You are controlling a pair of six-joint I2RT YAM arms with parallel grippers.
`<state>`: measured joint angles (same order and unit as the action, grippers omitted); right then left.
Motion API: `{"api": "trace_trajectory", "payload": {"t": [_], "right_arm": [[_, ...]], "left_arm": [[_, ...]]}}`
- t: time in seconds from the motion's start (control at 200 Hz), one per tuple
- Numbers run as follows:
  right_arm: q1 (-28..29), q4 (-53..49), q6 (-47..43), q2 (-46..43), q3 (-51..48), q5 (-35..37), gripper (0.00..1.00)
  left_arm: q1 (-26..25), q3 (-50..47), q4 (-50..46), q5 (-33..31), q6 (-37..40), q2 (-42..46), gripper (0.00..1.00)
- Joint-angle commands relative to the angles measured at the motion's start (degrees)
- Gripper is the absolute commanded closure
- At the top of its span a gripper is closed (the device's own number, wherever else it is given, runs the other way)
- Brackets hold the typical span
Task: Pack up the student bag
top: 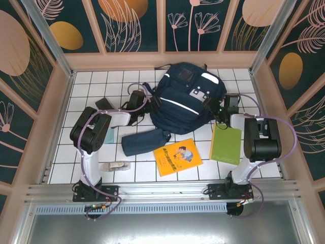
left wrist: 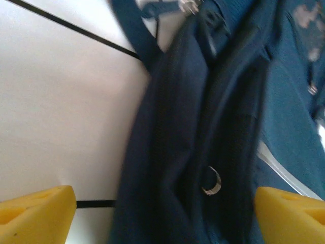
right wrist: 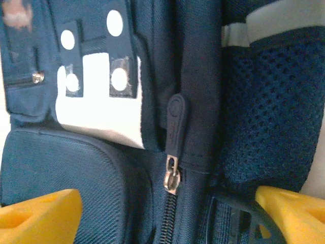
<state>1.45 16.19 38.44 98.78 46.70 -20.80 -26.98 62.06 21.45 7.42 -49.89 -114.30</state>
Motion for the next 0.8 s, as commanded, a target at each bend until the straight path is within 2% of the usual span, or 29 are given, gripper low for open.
{"api": "trace_trajectory", "payload": {"t": [0.0,0.125,0.285,0.39,0.495,0.625,0.796], "right_arm": [[0.7,9.4,2.3,4.3,6.5,-9.5,0.18],[1.3,8.3,0.9,8.8,14.6,-10.1,0.21],[1.5,2.2,-1.6,15.8,26.8,-10.2,0.23],[1.3,-5.3,-6.0,18.7,34.6,-5.0,0.2],[0.9,-13.4,-9.6,18.2,39.7,0.7,0.17],[0.9,-19.1,-13.0,12.6,38.3,6.5,0.16],[1.1,-20.7,-12.5,1.6,26.7,8.2,0.14]], "left_arm": [[-1.7,-0.5,5.8,10.7,-2.3,-0.2,0.14],[-4.5,-0.9,7.1,15.4,-4.6,0.7,0.18],[-7.6,-2.1,6.3,15.2,-5.0,4.3,0.17],[-7.9,-3.7,4.5,13.2,-4.4,7.0,0.15],[-7.9,-4.3,-1.4,6.2,0.0,10.7,0.11],[-6.4,-3.8,-7.0,-2.6,5.4,14.0,0.06],[-0.4,-2.5,-6.5,-4.8,7.7,12.9,0.04]]}}
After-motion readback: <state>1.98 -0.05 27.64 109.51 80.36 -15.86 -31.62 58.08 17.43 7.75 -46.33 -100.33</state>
